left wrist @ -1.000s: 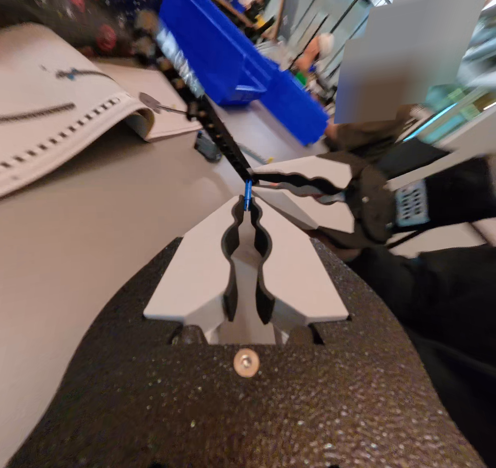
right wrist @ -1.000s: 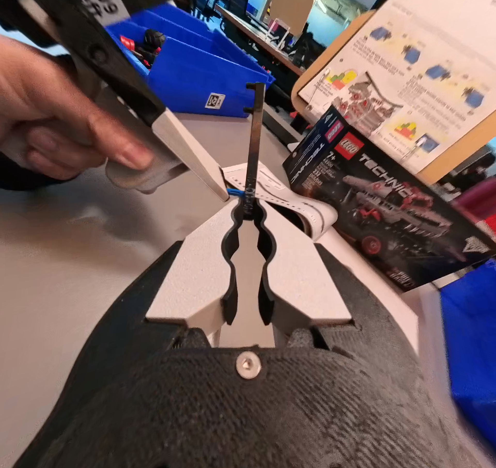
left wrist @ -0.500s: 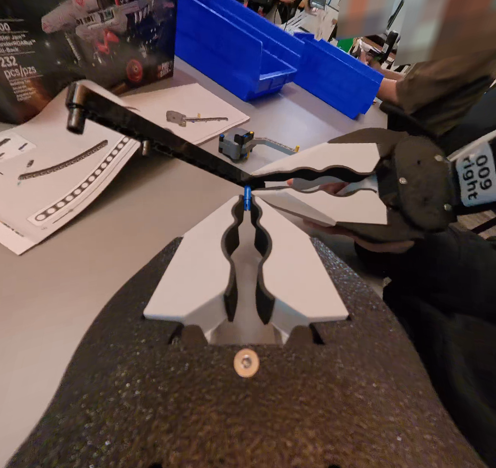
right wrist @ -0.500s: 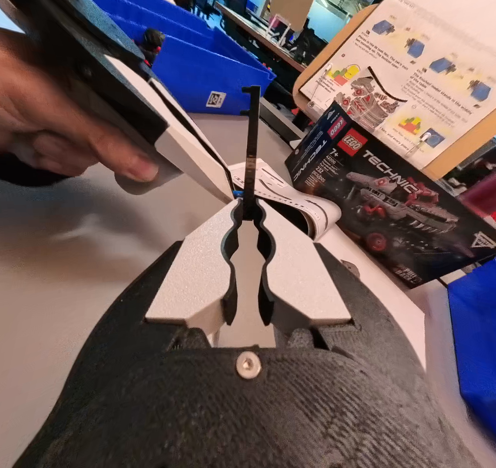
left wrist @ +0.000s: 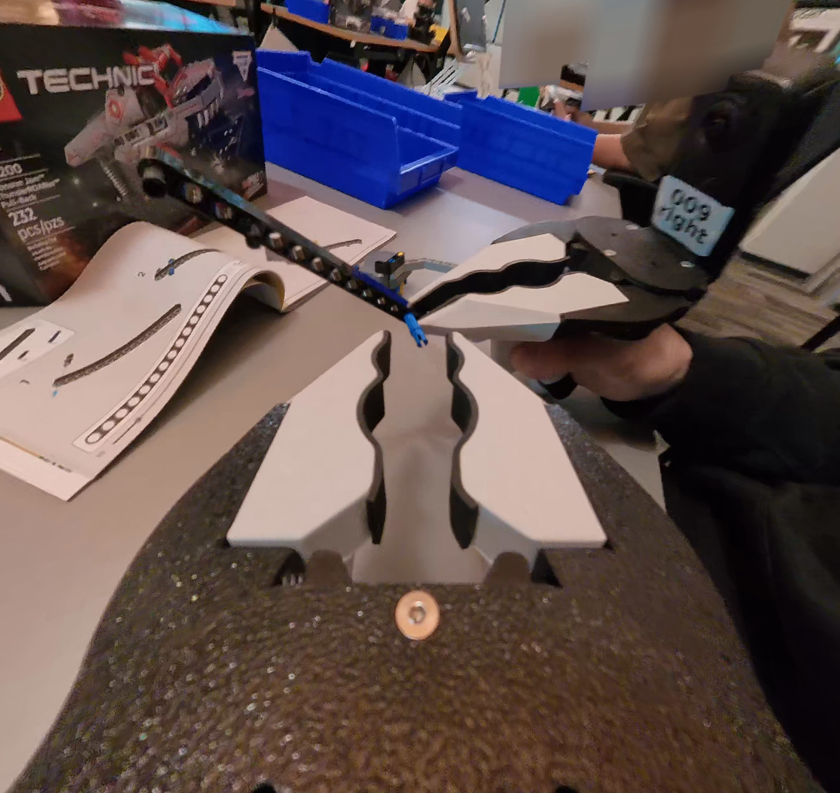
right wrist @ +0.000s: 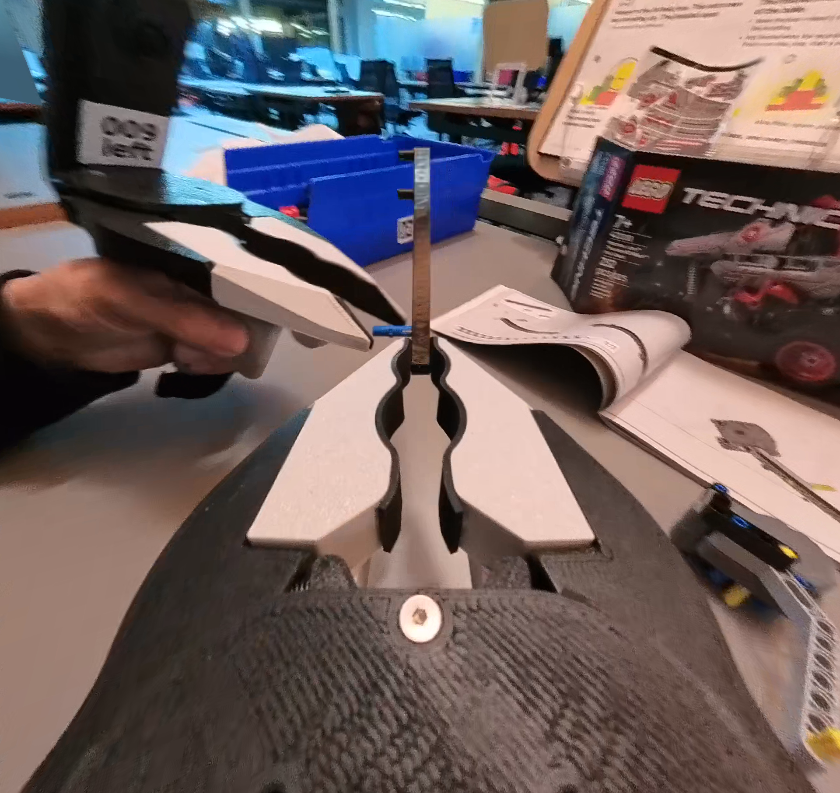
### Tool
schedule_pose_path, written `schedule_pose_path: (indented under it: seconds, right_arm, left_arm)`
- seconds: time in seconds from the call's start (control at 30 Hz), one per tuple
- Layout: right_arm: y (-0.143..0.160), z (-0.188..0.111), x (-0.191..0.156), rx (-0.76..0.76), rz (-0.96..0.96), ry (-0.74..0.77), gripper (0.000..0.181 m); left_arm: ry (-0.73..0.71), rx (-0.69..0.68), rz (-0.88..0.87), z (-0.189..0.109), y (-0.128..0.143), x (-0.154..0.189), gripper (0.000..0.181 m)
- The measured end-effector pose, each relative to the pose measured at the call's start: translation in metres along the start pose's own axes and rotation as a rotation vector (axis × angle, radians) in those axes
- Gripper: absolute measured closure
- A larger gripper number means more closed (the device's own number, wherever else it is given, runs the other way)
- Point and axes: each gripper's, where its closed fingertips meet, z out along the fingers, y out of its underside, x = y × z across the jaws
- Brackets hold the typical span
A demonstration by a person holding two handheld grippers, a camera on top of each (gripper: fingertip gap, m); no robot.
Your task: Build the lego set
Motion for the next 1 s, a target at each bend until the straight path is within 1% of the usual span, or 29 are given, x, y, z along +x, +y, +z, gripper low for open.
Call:
schedule_pose_path:
  seconds: [0.07, 0.1, 0.17, 0.27, 0.33, 0.37, 0.4, 0.5, 0.63, 0.73, 0.83, 1.0]
  right_arm:
    - [-0.006, -0.003, -0.003, 0.047, 0.018, -0.04, 0.175]
    - [-0.011, -0.006, -0.006, 0.08, 0.04, -0.083, 0.175]
    - [-0.021, -0.011, -0.022, 0.147, 0.109, -0.227, 0.175]
    - [-0.032, -0.017, -0.036, 0.22, 0.141, -0.334, 0.175]
    - [-0.031, -0.016, -0.039, 0.208, 0.104, -0.333, 0.175]
    - [-0.029, -0.017, -0.045, 0.192, 0.079, -0.365, 0.175]
    - [-0.028, -0.017, -0.049, 0.183, 0.066, -0.38, 0.175]
    - [-0.029, -0.021, -0.057, 0.175, 0.01, -0.4, 0.175]
    - [-0.033, -0.027, -0.059, 0.186, 0.048, -0.437, 0.175]
    - [-0.034, -0.029, -0.061, 0.188, 0.074, -0.461, 0.176]
    - [-0.033, -0.029, -0.063, 0.175, 0.068, -0.474, 0.176]
    - [-0.031, -0.027, -0.063, 0.167, 0.051, -0.462, 0.175]
  left_arm:
    - [0.059, 0.063, -0.019, -0.006, -0.008, 0.004, 0.145]
    - [0.097, 0.098, -0.02, -0.01, -0.012, 0.006, 0.143]
    - [0.18, 0.164, -0.013, -0.019, -0.019, 0.013, 0.142]
    - [0.276, 0.198, 0.055, -0.026, -0.02, 0.028, 0.14]
    - [0.308, 0.198, 0.117, -0.027, -0.018, 0.037, 0.138]
    - [0.313, 0.208, 0.141, -0.028, -0.018, 0.04, 0.138]
    - [0.313, 0.223, 0.164, -0.029, -0.02, 0.041, 0.144]
    - [0.344, 0.259, 0.202, -0.037, -0.022, 0.047, 0.15]
    - [0.396, 0.243, 0.244, -0.044, -0.019, 0.055, 0.151]
    - [0.393, 0.225, 0.297, -0.045, -0.017, 0.059, 0.148]
    - [0.356, 0.212, 0.342, -0.045, -0.016, 0.057, 0.156]
    - [0.354, 0.193, 0.321, -0.045, -0.015, 0.055, 0.158]
